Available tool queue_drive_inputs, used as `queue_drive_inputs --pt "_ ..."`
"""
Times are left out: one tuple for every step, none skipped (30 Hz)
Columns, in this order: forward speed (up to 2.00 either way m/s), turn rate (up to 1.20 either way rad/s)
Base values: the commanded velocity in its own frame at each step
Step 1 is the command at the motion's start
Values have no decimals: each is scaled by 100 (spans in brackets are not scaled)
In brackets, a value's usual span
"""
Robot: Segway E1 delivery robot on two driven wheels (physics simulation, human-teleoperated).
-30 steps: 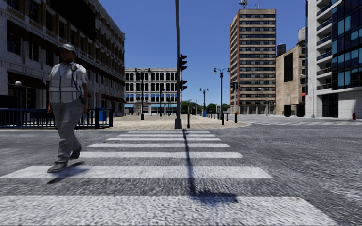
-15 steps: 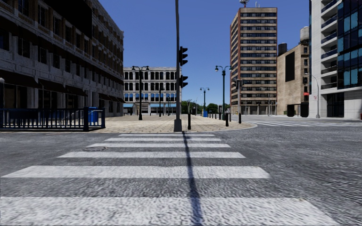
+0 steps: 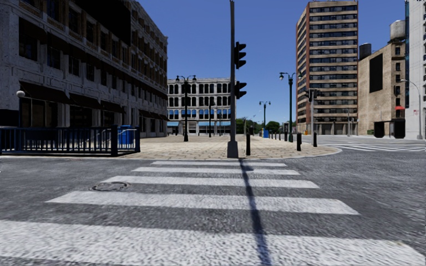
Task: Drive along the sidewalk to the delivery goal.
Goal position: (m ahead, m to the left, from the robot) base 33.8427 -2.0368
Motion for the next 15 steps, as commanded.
queue_drive_inputs --pt "200 52" --pt "200 52" --pt "200 41" --pt "200 35" --pt "200 35" --pt "200 34" --pt "200 33" --pt "200 27" --pt "200 27" --pt "200 16" --pt "200 13" --pt "200 13" --pt "200 5" --pt "200 5" --pt "200 0"
